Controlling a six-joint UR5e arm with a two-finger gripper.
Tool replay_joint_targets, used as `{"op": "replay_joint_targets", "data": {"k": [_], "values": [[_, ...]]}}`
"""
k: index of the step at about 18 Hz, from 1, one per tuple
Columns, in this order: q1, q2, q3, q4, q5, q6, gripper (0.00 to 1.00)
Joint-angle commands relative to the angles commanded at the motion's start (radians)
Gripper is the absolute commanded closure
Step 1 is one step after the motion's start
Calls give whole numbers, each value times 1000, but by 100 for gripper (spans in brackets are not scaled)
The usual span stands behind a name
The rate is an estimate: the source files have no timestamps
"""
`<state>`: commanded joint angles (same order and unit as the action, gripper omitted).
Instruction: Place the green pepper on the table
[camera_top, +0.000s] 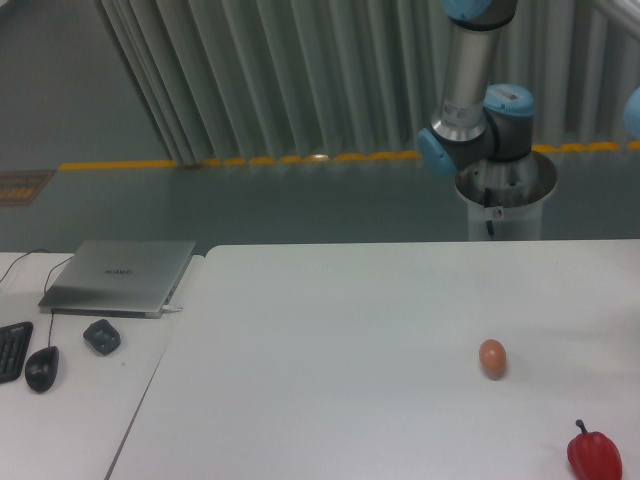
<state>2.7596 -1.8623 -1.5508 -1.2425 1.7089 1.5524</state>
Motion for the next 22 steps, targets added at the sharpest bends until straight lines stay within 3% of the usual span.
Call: {"op": "replay_joint_targets", "data": {"k": [6, 14, 16, 18, 22], "values": [[-3, -6, -11, 15, -6, -12, 0], [15, 0, -45, 173, -15, -147, 0], [28, -3, -40, 207, -72, -191, 0], [38, -8, -35, 280, -113, -297, 0], [40, -38, 29, 291, -114, -421, 0]]}}
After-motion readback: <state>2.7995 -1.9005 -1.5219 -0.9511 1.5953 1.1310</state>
